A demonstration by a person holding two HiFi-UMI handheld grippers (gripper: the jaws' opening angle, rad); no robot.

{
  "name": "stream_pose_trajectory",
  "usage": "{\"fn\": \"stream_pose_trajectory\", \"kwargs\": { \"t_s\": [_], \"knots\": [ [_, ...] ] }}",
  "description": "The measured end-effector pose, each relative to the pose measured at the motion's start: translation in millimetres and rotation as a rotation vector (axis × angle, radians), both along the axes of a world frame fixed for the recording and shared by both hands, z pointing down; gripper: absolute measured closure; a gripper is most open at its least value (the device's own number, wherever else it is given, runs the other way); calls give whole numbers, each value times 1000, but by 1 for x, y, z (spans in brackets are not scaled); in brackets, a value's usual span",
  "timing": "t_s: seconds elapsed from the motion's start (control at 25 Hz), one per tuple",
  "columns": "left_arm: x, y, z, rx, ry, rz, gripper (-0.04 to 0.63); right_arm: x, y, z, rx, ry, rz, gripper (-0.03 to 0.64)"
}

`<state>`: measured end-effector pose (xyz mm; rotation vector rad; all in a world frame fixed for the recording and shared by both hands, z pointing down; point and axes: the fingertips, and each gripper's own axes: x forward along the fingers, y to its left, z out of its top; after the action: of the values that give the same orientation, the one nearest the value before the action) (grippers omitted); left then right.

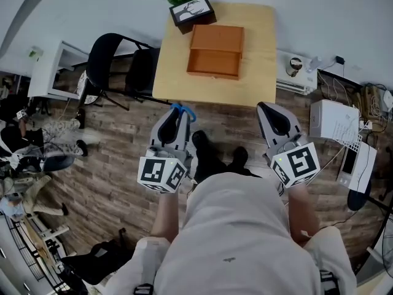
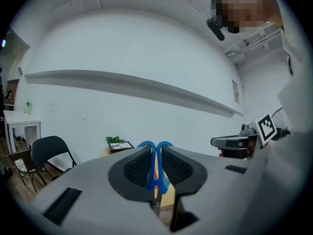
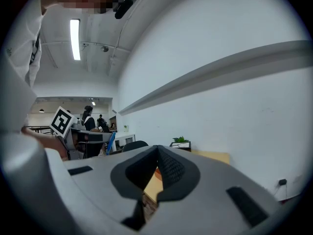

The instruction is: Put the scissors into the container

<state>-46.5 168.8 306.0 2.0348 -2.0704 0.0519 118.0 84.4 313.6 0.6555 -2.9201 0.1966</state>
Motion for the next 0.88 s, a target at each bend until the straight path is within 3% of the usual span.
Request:
{"fn": "stream_pose_trajectory", "kwargs": {
  "t_s": [0.44, 0.88],
  "knots": [
    [-5, -11, 12, -26, 5, 50, 532, -5, -5, 16, -30, 31, 24, 618],
    [-34, -61, 16, -31, -2, 115, 532, -36, -44, 11, -33, 39, 58, 618]
  ]
}}
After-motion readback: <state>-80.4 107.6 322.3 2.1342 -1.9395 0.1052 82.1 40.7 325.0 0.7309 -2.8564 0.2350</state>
